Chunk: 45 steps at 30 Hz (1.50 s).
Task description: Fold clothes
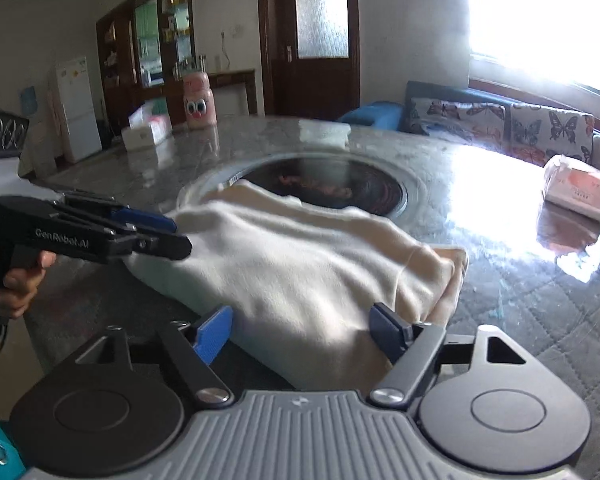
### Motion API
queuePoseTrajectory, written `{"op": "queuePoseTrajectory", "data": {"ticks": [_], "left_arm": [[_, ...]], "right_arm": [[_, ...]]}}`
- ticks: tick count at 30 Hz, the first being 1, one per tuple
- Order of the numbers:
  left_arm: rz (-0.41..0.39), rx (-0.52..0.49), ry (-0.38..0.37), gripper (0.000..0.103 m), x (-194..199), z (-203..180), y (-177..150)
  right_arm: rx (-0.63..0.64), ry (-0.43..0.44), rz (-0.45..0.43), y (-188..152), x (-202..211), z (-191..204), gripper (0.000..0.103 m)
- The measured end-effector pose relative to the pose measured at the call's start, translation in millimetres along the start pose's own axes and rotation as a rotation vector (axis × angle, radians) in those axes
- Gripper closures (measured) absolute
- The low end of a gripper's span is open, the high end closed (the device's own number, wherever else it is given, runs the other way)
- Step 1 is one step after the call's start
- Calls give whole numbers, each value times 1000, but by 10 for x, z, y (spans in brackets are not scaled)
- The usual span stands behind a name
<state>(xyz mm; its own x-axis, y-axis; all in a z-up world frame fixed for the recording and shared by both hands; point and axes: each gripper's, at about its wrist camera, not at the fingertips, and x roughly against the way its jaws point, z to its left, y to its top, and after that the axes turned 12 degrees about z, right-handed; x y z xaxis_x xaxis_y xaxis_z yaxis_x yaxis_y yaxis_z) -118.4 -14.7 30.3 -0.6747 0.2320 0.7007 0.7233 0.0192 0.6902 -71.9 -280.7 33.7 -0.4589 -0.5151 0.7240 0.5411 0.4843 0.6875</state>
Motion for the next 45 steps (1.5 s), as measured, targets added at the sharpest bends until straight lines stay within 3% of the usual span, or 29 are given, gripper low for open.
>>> {"op": "queuePoseTrajectory", "data": {"ticks": [4, 12, 17, 23, 26, 34, 41, 45], "left_arm": [[-11, 16, 0, 49, 42, 6, 26], [-11, 8, 6, 43, 21, -18, 68], [-12, -18, 12, 38, -33, -77, 136], [23, -71, 30, 38, -168, -170, 59], [24, -83, 34, 37, -178, -181, -6], [19, -84, 25, 35, -159, -159, -35], [17, -78, 5, 34, -161, -118, -40], [17, -78, -9, 31, -164, -103, -40]], "right_arm": [[-25, 2, -50, 11, 93, -10, 0], [-92, 28, -81, 118, 126, -98, 0], [-102, -6, -57, 251, -32, -74, 0], [-44, -103, 6, 279, -261, 40, 0], [1, -107, 79, 205, -362, 74, 0], [62, -135, 58, 377, -273, 25, 0], [73, -132, 134, 495, -594, -101, 0], [51, -112, 131, 586, -564, -172, 0]]}}
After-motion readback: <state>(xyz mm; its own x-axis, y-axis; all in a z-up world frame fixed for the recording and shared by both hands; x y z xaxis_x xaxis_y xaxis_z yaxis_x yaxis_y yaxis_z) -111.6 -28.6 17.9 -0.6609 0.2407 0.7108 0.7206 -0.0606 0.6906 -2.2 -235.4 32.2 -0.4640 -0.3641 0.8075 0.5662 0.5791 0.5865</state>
